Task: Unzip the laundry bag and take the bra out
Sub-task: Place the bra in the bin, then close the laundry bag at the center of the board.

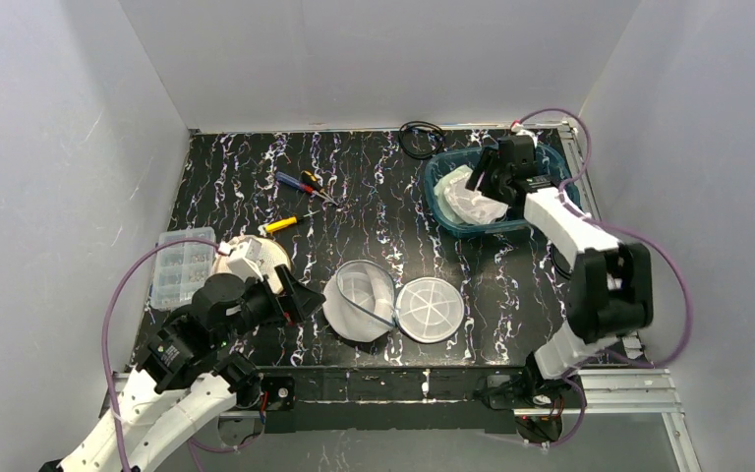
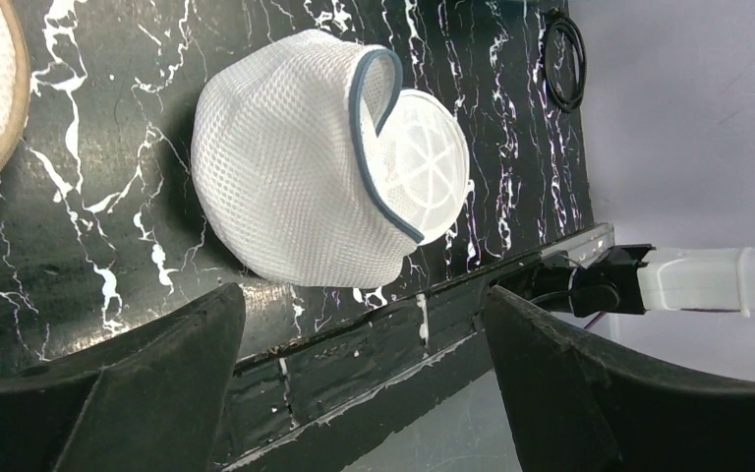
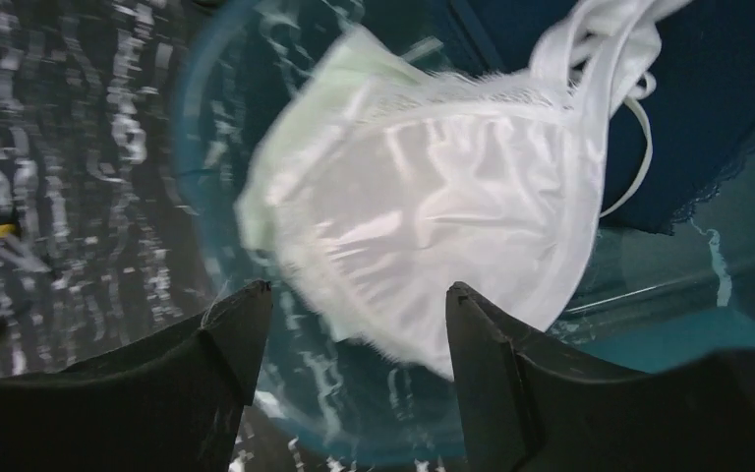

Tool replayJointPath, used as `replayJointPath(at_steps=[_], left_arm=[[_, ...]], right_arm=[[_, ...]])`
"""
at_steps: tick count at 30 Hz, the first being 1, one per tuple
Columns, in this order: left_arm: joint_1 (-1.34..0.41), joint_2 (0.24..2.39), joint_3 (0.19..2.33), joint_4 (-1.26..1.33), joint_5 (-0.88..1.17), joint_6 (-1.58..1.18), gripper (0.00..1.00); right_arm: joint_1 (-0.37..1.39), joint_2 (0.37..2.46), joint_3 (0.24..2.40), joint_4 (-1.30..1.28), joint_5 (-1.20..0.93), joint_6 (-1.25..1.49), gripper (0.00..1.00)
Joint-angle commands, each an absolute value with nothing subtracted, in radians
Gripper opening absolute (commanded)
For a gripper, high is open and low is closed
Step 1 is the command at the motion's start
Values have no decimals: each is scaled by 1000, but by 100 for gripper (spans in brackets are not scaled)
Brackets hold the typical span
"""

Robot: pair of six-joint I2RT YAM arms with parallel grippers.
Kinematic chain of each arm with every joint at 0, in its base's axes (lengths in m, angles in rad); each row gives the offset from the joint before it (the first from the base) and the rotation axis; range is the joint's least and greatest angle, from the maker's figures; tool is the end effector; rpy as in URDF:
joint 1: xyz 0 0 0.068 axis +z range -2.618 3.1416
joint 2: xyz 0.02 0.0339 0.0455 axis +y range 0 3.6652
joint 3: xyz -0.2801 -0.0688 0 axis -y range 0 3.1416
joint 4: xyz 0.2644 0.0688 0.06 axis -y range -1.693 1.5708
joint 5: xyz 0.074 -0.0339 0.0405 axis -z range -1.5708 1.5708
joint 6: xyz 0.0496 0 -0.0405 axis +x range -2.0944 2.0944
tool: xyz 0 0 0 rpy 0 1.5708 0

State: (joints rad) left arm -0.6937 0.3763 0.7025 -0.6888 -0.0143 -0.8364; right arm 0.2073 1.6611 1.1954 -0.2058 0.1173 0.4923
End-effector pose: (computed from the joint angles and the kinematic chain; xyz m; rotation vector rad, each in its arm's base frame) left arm 0.0822 -0.0674 0.3142 -0.1577 2.0627 -0.9782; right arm 0.3975 0.0777 0.2507 0.3822 2.2158 0.2478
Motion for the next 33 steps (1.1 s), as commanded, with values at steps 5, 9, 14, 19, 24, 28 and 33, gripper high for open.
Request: replayJointPath(at_steps=[5, 9, 14, 19, 24, 28, 33], left_arm=[[-690, 592, 849, -768, 28, -655, 90], [-690, 698, 922, -790, 14, -592, 89], [-690, 849, 1009, -798, -11, -519, 85], [-690, 1015, 1069, -767, -31, -470, 81], [-691, 1158, 1086, -727, -59, -460, 74], [-692, 1219, 1077, -685, -66, -454, 65], [-692, 1254, 1039, -639, -23, -467, 49]], right_arm=[[532, 1224, 1115, -313, 310, 481, 70], [676, 1102, 955, -397, 335, 551, 68], [760, 987, 765, -434, 306, 661, 68], [786, 953, 649, -437, 323, 721, 68], [790, 925, 600, -457, 387, 773, 68], [790, 902, 557, -457, 407, 801, 68], [789, 932, 489, -411, 367, 824, 65]])
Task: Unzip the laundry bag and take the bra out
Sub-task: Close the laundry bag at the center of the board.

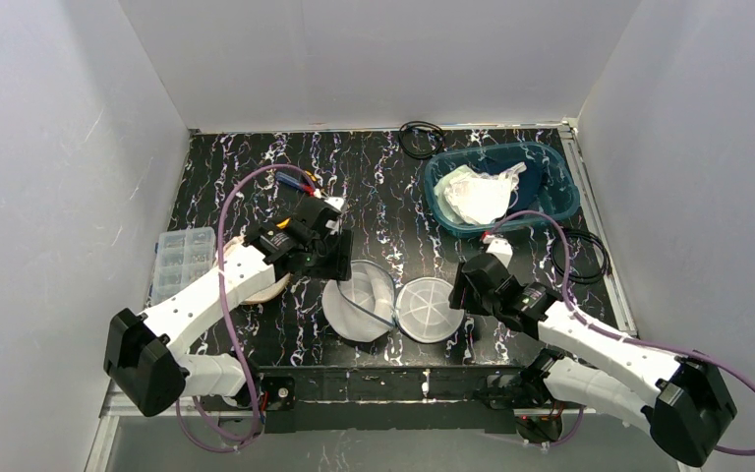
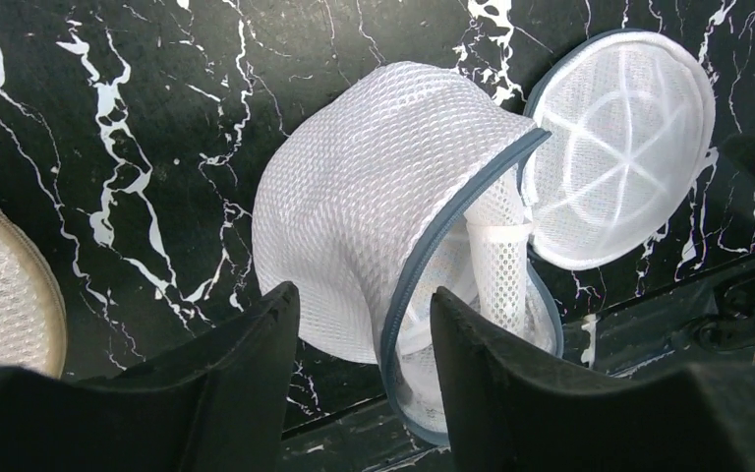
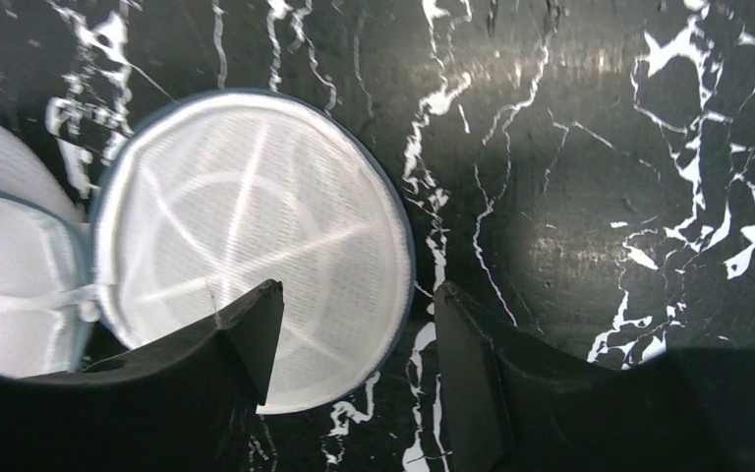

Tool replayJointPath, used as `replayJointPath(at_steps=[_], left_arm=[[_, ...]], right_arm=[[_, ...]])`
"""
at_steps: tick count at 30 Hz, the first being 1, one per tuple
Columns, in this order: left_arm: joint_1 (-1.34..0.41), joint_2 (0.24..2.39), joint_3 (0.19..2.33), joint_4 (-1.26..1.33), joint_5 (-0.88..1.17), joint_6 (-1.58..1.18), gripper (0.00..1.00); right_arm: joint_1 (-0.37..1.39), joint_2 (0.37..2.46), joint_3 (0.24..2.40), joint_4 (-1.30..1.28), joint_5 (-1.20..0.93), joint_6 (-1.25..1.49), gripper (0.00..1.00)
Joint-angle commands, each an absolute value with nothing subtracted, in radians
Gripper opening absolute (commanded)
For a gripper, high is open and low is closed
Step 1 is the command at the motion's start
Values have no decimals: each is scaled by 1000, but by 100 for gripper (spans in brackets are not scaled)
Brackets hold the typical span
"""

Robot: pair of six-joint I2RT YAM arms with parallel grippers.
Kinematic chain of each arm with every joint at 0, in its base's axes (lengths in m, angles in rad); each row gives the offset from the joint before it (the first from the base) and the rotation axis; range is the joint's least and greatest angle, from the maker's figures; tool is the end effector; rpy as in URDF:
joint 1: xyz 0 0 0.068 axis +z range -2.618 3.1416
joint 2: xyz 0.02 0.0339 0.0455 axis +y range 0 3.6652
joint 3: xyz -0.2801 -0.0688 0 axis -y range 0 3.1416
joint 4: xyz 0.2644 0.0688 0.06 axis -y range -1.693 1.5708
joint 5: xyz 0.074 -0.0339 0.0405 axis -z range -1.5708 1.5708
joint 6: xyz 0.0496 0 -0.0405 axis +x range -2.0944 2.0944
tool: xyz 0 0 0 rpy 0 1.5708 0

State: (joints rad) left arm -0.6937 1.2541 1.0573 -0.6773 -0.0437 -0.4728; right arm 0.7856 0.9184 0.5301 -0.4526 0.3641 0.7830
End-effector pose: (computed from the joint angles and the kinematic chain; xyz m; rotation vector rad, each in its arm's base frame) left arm 0.2190 -0.1793 0.2921 0.2558 2.4862 -0.4543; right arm 0.1522 0.1273 0.2018 0.1629 2.3596 0.3293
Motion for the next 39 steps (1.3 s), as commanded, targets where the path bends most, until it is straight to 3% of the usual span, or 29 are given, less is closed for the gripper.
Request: replayJointPath(at_steps=[1, 5, 11, 14, 20, 26, 32, 39], left_arm=[[-692, 1247, 1017, -626, -13, -472, 46], [-692, 1207, 964, -584, 29, -486, 38], [-691, 1168, 909, -576, 31, -489, 30], [-691, 1159, 886, -573, 27, -496, 27], [-690, 1136, 843, -559, 25, -510, 20], [-692, 1092, 811, -529, 43, -548, 10], [-692, 1079, 818, -464, 86, -602, 0], [-692, 1138, 835, -344, 142, -711, 0]], right_arm=[[789, 940, 476, -395, 364, 828, 65], [790, 980, 438, -344, 359, 847, 63], [789, 1054, 398, -260, 338, 872, 51], [789, 1078, 388, -240, 324, 882, 39], [789, 1015, 403, -271, 328, 876, 3], [791, 881, 605, -508, 396, 760, 1], [790, 887, 924, -748, 505, 536, 1], [792, 1003, 1253, -906, 426, 340, 1]])
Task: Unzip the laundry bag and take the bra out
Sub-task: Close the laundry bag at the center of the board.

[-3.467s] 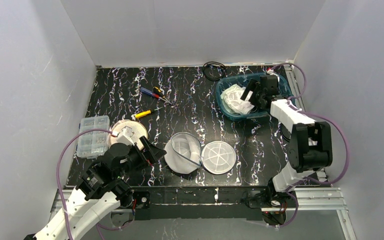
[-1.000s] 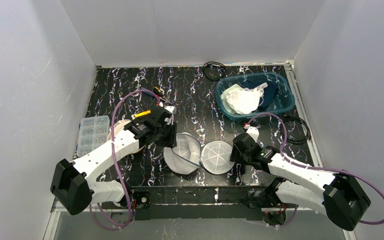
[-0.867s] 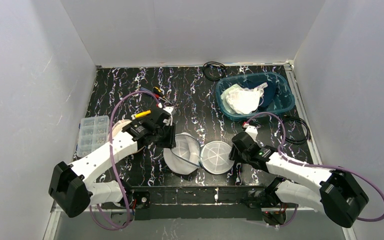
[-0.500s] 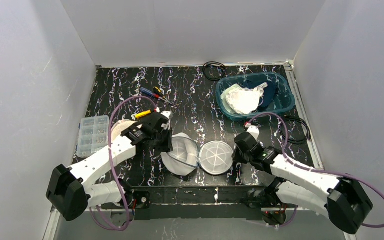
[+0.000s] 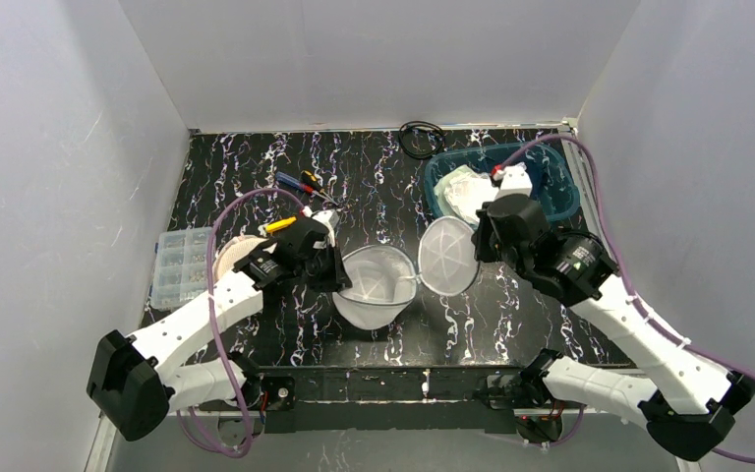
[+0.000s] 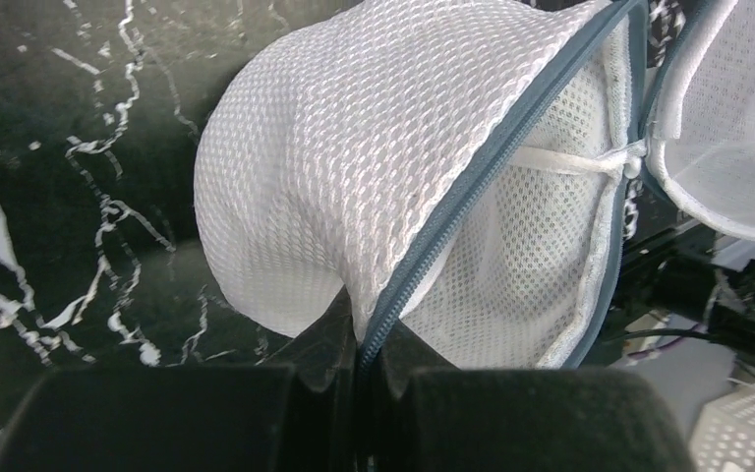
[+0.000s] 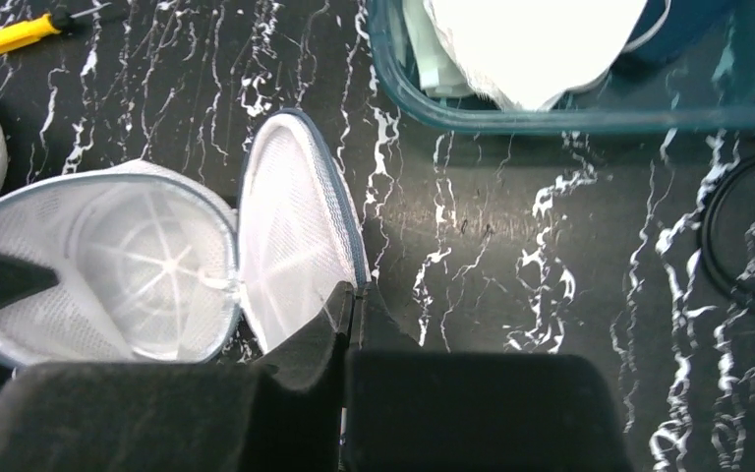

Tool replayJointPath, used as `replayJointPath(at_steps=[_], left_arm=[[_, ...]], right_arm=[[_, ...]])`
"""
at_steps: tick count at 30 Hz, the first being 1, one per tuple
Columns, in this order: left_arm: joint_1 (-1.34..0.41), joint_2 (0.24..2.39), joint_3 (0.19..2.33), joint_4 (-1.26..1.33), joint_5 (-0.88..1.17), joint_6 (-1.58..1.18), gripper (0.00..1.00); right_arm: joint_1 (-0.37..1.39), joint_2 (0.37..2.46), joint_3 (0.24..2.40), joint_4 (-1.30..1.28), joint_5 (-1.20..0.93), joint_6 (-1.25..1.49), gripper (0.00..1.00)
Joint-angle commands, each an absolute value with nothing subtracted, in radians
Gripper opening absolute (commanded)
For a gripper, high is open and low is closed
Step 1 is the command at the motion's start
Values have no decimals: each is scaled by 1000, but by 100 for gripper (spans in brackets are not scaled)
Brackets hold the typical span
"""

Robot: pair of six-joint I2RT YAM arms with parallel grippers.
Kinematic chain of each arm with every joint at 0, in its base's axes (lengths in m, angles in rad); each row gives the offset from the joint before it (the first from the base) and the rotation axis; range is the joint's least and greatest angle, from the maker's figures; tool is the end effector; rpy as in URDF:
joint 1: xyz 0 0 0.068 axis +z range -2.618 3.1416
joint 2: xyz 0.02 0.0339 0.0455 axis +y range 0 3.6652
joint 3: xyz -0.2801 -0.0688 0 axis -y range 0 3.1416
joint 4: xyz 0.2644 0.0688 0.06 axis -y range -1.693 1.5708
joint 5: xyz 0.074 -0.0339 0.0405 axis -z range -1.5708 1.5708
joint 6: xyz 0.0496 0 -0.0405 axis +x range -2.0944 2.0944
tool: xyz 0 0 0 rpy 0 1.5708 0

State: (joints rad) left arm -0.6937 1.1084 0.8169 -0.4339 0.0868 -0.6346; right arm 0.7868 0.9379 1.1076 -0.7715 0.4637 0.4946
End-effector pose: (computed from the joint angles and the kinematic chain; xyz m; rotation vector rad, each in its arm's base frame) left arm 0.1955 -0.1682 0.2638 0.1188 2.4181 -0.7539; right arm 0.1586 0.1276 0.3761 -0.0475 2.1122 0.2628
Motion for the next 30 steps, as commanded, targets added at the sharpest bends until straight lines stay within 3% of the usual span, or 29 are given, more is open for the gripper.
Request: replayJointPath(at_steps=[1, 5, 12, 19, 30], left_arm=[[-693, 1160, 836, -325, 150, -727, 0], [-711, 1261, 845, -239, 165, -777, 0], [-752, 1384, 891, -194, 146, -809, 0], [-755, 1398, 882, -193, 144, -805, 0], [-755, 1383, 853, -227, 137, -770, 0]], right_arm=[[790, 1016, 1283, -906, 387, 323, 1], [791, 1055, 1347, -903, 323, 289, 1], [823, 1103, 1350, -858, 438, 266, 1], [1055, 1230, 1374, -781, 538, 300, 1], [1158, 1372, 1265, -502, 387, 352, 1]])
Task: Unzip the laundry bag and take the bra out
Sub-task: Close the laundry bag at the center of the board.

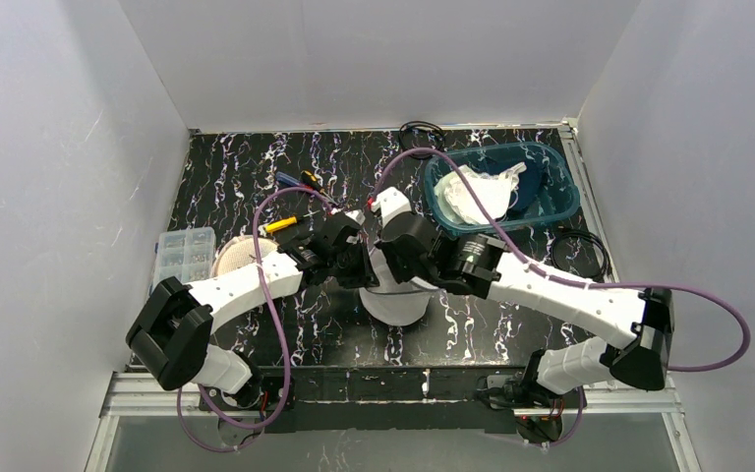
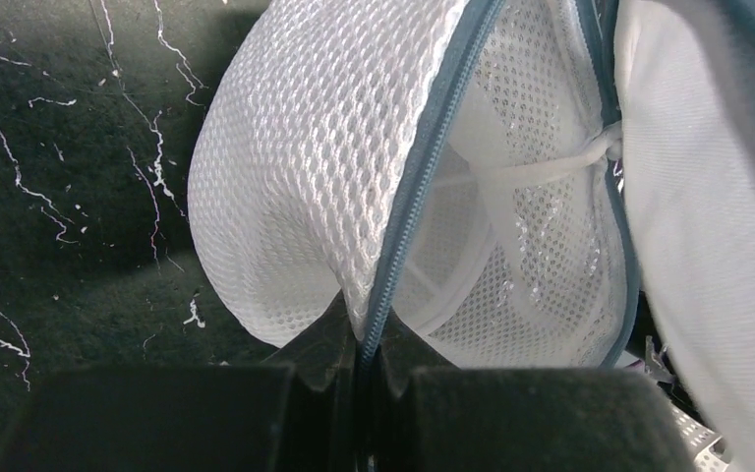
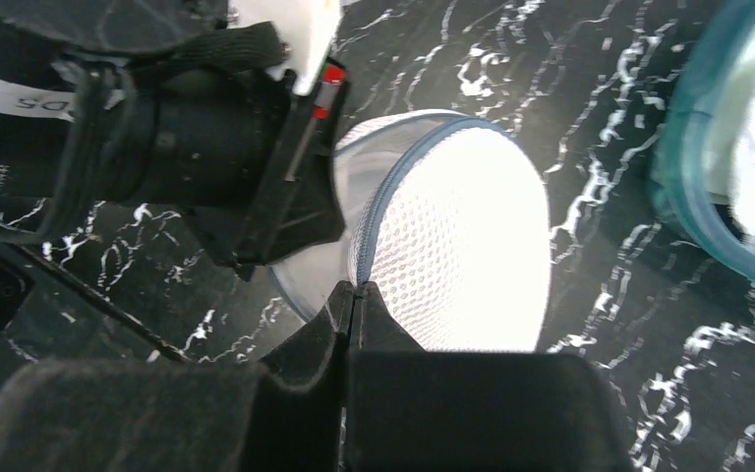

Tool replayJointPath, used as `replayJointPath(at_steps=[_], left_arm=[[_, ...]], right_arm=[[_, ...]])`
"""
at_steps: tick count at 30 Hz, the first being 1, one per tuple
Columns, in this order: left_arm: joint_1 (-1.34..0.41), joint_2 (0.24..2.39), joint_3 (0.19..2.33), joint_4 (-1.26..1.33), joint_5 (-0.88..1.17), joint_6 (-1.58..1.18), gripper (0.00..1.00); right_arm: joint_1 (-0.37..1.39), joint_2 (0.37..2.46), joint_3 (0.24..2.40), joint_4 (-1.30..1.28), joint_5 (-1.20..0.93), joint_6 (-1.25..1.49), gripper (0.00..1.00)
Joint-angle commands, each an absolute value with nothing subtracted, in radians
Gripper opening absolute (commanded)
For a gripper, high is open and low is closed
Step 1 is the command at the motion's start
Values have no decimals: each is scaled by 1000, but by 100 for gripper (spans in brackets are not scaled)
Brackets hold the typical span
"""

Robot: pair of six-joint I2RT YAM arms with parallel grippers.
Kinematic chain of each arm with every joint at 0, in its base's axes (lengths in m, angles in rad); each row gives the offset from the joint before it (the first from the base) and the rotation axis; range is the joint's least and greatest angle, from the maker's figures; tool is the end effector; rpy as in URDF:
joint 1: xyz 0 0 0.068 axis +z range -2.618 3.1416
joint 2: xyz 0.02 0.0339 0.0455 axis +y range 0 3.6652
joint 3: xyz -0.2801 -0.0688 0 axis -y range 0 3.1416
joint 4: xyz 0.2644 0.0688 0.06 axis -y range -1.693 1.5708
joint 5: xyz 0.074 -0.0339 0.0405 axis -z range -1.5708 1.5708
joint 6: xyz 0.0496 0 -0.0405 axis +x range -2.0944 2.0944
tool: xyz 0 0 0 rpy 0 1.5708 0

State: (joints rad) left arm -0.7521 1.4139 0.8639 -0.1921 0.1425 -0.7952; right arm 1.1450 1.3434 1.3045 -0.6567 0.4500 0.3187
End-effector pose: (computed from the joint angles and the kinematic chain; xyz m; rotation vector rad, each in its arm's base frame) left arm 0.2316 -0.2263 0.2199 0.0246 2.4978 -0.8947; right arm 0.1495 0.2775 0.3600 -0.6647 2.1005 0.3119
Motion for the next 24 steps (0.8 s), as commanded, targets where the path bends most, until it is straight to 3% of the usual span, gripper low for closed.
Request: replayJointPath(at_steps=[1, 3, 7, 10, 14, 19, 24], left_arm=[[-756, 1377, 848, -235, 134, -769, 0], [-756, 1360, 837, -250, 125, -766, 5], [-755, 1300, 806, -291, 101, -756, 40], [-755, 1237, 793, -343, 68, -748, 57], [-754, 1146, 784, -440, 19, -731, 64], [-754, 1035, 753, -497, -50, -735, 66], [-755, 945, 713, -516, -84, -772, 67]], right_arm=[[1159, 1379, 1250, -479, 371, 359, 1], [1160, 1389, 1207, -435, 358, 373, 1], [1161, 1392, 1135, -367, 379, 379, 1], [1163, 1388, 1088, -322, 402, 382, 1], [1165, 1399, 1066, -278, 400, 384, 1], [1171, 1449, 1078, -238, 332, 399, 2], [1174, 1481, 1070, -202, 270, 427, 28]])
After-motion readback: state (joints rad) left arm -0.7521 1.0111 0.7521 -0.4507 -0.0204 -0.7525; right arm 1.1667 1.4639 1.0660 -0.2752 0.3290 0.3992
